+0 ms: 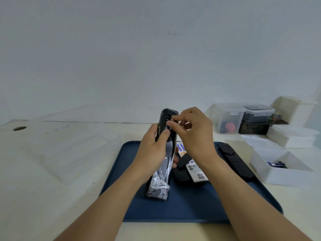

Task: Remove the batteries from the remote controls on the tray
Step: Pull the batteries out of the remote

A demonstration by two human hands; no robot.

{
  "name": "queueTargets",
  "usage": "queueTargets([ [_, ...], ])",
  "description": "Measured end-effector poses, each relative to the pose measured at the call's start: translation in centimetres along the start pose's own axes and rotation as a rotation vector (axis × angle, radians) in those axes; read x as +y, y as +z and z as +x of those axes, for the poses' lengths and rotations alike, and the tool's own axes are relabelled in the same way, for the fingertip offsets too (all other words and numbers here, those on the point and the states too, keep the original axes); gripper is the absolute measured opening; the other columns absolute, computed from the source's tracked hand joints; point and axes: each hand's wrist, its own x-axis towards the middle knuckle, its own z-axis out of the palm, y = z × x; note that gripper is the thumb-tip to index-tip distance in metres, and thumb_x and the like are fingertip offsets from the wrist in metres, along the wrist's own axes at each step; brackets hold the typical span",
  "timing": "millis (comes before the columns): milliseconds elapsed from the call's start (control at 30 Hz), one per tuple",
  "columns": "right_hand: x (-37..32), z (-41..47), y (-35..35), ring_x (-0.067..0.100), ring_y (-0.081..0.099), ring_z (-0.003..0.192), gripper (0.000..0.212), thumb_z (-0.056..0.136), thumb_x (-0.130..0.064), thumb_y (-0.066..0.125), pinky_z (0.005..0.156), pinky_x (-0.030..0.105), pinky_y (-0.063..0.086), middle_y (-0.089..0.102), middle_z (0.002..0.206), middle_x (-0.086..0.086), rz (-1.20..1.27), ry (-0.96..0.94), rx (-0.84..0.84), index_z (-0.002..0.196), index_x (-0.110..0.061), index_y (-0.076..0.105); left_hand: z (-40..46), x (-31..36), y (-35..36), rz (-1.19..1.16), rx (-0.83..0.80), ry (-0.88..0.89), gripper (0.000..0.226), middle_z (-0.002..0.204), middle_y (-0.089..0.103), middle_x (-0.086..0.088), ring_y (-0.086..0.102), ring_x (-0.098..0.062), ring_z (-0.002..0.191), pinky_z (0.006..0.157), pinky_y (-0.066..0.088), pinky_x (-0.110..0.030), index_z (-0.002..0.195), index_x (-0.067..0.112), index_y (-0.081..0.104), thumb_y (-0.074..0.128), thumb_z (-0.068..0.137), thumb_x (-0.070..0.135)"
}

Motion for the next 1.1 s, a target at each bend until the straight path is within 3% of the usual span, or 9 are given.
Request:
queueTargets([
  [233,0.1,-0.2,0.4,0.009,0.059,0.074,0.010,0.090,-0.020,0.072,0.067,0.021,0.048,0.060,0.088,-0.002,-0.165,-0.115,-0.107,0.093,-0.012,0.079,0.2,-0.3,-0.1,0.002,0.066,0.005,0.016,0.088,0.069,-0.021,0.068,-0.033,0.060,0.050,0.055,-0.037,0.110,0.025,0.061,0.046,0.107,0.028],
  [333,-0.1,-0.4,0.6,0.021,0.059,0.080,0.022,0.097,-0.026,0.061,0.068,0.036,0.050,0.058,0.092,0.001,-0.311,-0.195,-0.166,0.097,-0.012,0.078,0.2,-0.1,-0.4,-0.048,0.074,-0.018,0.016,0.077,0.068,-0.022,0.064,-0.032,0.052,0.045,0.054,-0.035,0.111,0.017,0.059,0.046,0.107,0.024],
  [433,-0.3,-0.5,0.2,0.020,0.057,0.087,0.025,0.099,-0.031,0.056,0.067,0.035,0.049,0.058,0.096,-0.004,-0.386,-0.219,-0.212,0.108,-0.022,0.076,0.2,-0.2,-0.5,-0.051,0.086,-0.033,0.014,0.069,0.067,-0.015,0.062,-0.031,0.051,0.045,0.053,-0.034,0.109,0.016,0.059,0.048,0.107,0.024],
  [533,0.0,-0.5,-0.3,0.015,0.054,0.091,0.026,0.101,-0.035,0.054,0.069,0.032,0.046,0.057,0.098,-0.008,-0.435,-0.162,-0.320,0.118,-0.030,0.072,0.4,-0.6,-0.5,-0.036,0.109,-0.058,0.013,0.074,0.068,-0.017,0.064,-0.029,0.052,0.047,0.054,-0.034,0.107,0.016,0.059,0.049,0.106,0.025],
  [600,0.0,-0.3,-0.7,0.010,0.055,0.085,0.031,0.101,-0.032,0.055,0.073,0.026,0.047,0.059,0.100,-0.008,-0.311,-0.100,-0.366,0.130,-0.032,0.065,0.7,-0.4,-0.5,-0.035,0.131,-0.052,0.013,0.079,0.068,-0.019,0.065,-0.029,0.053,0.048,0.054,-0.034,0.109,0.019,0.059,0.048,0.106,0.025],
  [733,0.2,0.9,-3.1,0.003,0.061,0.076,0.030,0.096,-0.027,0.061,0.069,0.021,0.050,0.066,0.099,-0.006,-0.117,0.231,-0.254,0.125,-0.027,0.060,1.2,-0.1,-0.5,-0.061,0.124,-0.068,0.013,0.071,0.068,-0.020,0.063,-0.030,0.052,0.049,0.055,-0.037,0.111,0.019,0.057,0.047,0.107,0.025],
  [867,1.6,1.6,-5.7,0.007,0.064,0.086,0.048,0.074,-0.049,0.081,0.067,0.022,0.047,0.068,0.101,-0.005,-0.502,0.422,-0.632,0.112,-0.024,0.066,1.2,-0.6,-0.8,-0.109,0.143,-0.118,0.013,0.067,0.066,-0.020,0.059,-0.030,0.047,0.047,0.053,-0.036,0.107,0.012,0.055,0.047,0.106,0.022],
  [967,1.6,1.1,-5.3,0.009,0.066,0.083,0.064,0.059,-0.053,0.090,0.067,0.028,0.056,0.064,0.104,-0.007,-0.501,0.473,-0.758,0.112,-0.028,0.065,1.6,-0.8,-1.0,-0.122,0.185,-0.144,0.013,0.063,0.066,-0.018,0.058,-0.028,0.045,0.044,0.052,-0.035,0.106,0.009,0.053,0.046,0.106,0.021],
  [1100,1.3,0.8,-4.7,0.008,0.065,0.081,0.056,0.063,-0.044,0.091,0.060,0.025,0.056,0.063,0.106,-0.008,-0.496,0.431,-0.872,0.112,-0.029,0.068,1.7,-1.0,-0.9,-0.147,0.195,-0.179,0.016,0.062,0.066,-0.016,0.058,-0.027,0.045,0.043,0.051,-0.034,0.108,0.009,0.052,0.046,0.106,0.023],
])
